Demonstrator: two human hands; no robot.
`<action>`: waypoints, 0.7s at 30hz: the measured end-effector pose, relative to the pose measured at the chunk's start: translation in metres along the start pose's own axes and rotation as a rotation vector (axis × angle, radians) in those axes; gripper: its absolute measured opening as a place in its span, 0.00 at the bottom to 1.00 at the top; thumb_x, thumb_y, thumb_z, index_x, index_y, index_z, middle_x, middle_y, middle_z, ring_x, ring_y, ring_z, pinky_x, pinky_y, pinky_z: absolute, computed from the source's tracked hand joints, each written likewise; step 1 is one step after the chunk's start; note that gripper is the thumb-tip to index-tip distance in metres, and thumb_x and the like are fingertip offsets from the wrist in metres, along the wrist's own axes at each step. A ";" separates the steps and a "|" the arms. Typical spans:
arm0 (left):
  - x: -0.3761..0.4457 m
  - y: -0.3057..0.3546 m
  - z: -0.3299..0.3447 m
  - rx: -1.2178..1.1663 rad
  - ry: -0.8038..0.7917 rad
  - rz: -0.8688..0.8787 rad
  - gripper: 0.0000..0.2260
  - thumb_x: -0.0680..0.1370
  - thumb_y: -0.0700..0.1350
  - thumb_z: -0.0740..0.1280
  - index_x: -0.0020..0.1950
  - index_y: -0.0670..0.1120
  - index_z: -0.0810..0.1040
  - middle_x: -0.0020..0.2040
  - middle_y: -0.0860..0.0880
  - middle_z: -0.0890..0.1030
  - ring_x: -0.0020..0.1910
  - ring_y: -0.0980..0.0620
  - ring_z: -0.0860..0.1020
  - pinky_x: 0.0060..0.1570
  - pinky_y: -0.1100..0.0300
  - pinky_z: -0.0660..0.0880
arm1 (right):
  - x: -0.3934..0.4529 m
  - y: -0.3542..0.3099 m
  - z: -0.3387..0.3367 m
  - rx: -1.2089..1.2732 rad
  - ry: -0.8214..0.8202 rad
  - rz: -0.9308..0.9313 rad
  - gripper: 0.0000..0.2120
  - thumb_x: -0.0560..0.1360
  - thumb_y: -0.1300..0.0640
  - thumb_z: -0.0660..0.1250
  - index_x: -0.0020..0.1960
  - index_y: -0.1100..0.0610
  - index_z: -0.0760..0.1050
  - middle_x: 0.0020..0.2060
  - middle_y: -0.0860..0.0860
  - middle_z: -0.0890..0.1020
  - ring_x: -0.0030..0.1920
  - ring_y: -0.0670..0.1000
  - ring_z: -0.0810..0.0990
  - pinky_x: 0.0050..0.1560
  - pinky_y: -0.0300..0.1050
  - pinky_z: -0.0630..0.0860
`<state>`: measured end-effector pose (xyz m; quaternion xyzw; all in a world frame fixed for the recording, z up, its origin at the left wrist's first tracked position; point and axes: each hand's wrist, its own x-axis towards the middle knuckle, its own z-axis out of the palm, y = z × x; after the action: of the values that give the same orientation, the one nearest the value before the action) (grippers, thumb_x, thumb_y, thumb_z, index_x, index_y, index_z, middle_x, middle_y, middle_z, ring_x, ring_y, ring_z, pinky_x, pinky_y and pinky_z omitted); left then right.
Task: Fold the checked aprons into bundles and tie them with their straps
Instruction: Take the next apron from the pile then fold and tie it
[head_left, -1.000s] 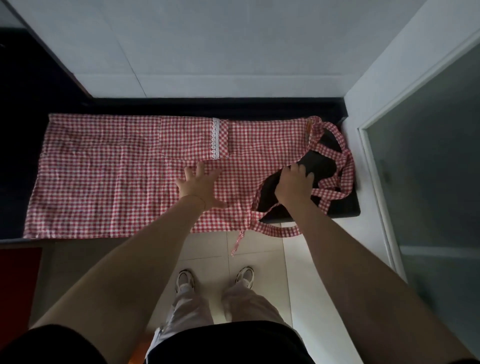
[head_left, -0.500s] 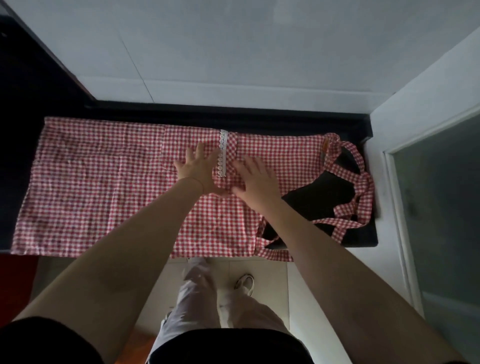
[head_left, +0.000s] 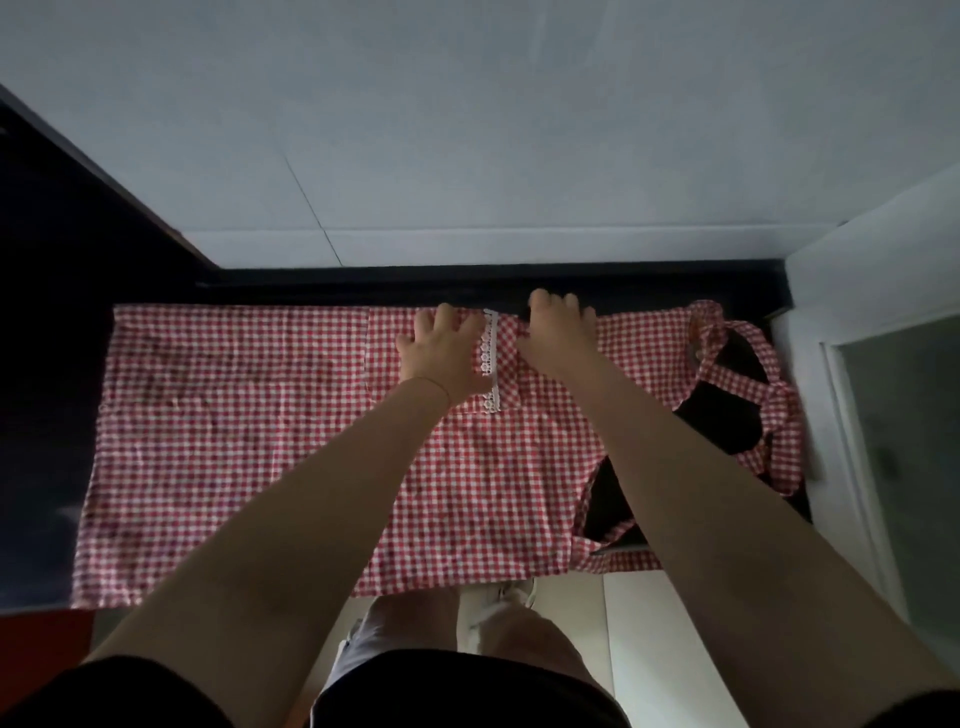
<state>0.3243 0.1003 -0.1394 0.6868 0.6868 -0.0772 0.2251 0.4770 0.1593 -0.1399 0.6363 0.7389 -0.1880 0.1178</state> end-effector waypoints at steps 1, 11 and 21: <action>-0.001 -0.001 0.003 -0.008 0.008 -0.005 0.36 0.71 0.64 0.71 0.75 0.59 0.60 0.71 0.46 0.63 0.71 0.41 0.62 0.66 0.36 0.67 | 0.002 0.001 -0.002 -0.038 -0.013 -0.005 0.14 0.79 0.53 0.63 0.62 0.57 0.73 0.58 0.55 0.76 0.64 0.58 0.69 0.67 0.59 0.62; -0.005 -0.020 0.022 -0.092 0.095 -0.015 0.43 0.68 0.68 0.68 0.77 0.59 0.54 0.78 0.48 0.56 0.76 0.42 0.55 0.69 0.37 0.60 | -0.012 -0.029 0.033 0.006 0.559 -0.274 0.03 0.75 0.61 0.64 0.47 0.60 0.75 0.43 0.55 0.77 0.44 0.56 0.76 0.41 0.52 0.75; -0.003 -0.039 0.025 -0.004 0.019 -0.035 0.40 0.74 0.67 0.59 0.80 0.56 0.44 0.81 0.47 0.40 0.79 0.38 0.41 0.71 0.32 0.52 | -0.020 0.040 0.055 0.108 0.300 0.391 0.28 0.83 0.49 0.53 0.79 0.60 0.54 0.78 0.63 0.56 0.78 0.64 0.53 0.77 0.62 0.54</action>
<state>0.2913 0.0852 -0.1680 0.6748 0.7011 -0.0733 0.2188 0.5163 0.1229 -0.1867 0.7931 0.6001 -0.1044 0.0070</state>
